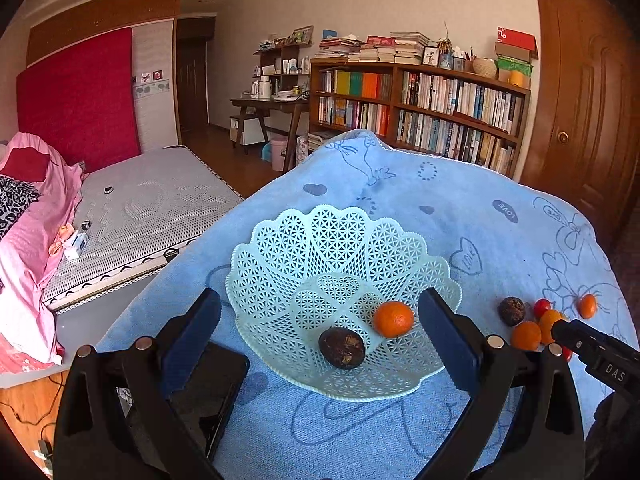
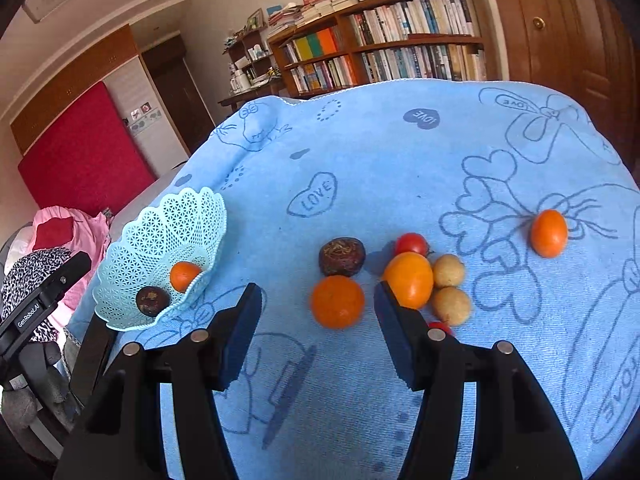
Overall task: Organize fruits
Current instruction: 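Grasp the red tomato with the right tool and lift it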
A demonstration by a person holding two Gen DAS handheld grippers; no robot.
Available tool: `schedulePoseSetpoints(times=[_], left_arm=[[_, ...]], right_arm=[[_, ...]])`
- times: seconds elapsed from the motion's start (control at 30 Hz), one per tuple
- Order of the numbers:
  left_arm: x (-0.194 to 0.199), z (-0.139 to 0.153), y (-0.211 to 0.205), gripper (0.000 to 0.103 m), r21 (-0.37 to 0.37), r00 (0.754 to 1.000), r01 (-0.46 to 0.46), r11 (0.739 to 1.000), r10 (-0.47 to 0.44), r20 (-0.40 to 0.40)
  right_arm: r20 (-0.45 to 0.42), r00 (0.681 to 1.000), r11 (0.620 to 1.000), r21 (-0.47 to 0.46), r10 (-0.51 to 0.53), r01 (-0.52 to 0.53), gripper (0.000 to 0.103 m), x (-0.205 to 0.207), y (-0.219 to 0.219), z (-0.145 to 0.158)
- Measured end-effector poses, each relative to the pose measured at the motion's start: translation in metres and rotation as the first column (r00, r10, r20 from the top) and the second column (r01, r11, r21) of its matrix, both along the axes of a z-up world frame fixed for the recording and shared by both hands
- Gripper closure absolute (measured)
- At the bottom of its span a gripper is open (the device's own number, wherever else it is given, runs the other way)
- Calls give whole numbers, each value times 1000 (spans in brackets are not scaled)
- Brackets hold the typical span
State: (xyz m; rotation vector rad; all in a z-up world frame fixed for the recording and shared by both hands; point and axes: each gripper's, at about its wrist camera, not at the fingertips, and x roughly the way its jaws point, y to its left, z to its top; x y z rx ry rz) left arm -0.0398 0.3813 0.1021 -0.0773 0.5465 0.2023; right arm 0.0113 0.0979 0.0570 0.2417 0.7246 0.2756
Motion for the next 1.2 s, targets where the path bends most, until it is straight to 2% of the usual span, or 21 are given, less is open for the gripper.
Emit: schedulePoseSetpoints(times=[0.1, 0.23, 0.43, 0.73, 0.87, 1.2], left_arm=[[1, 0, -7, 3, 6, 1000, 15, 1000, -15, -5], [3, -2, -20, 3, 18, 999, 42, 999, -42, -14], [5, -4, -44, 3, 39, 995, 95, 995, -94, -30], [1, -7, -67, 3, 59, 989, 144, 988, -142, -45], [3, -8, -72, 3, 64, 987, 152, 986, -149, -54], [8, -17, -94, 3, 59, 974, 211, 976, -205, -95]], right_arm=[[-4, 1000, 1000, -8, -30, 30, 44, -4, -16, -3], [-16, 996, 993, -82, -85, 83, 44, -13, -31, -14], [-73, 992, 992, -78, -103, 97, 45, -14, -45, -31], [-122, 991, 993, -104, -62, 50, 59, 4, -35, -43], [-129, 989, 992, -119, -66, 50, 70, 9, -34, -47], [-92, 992, 990, -119, -85, 74, 72, -4, -51, -39]])
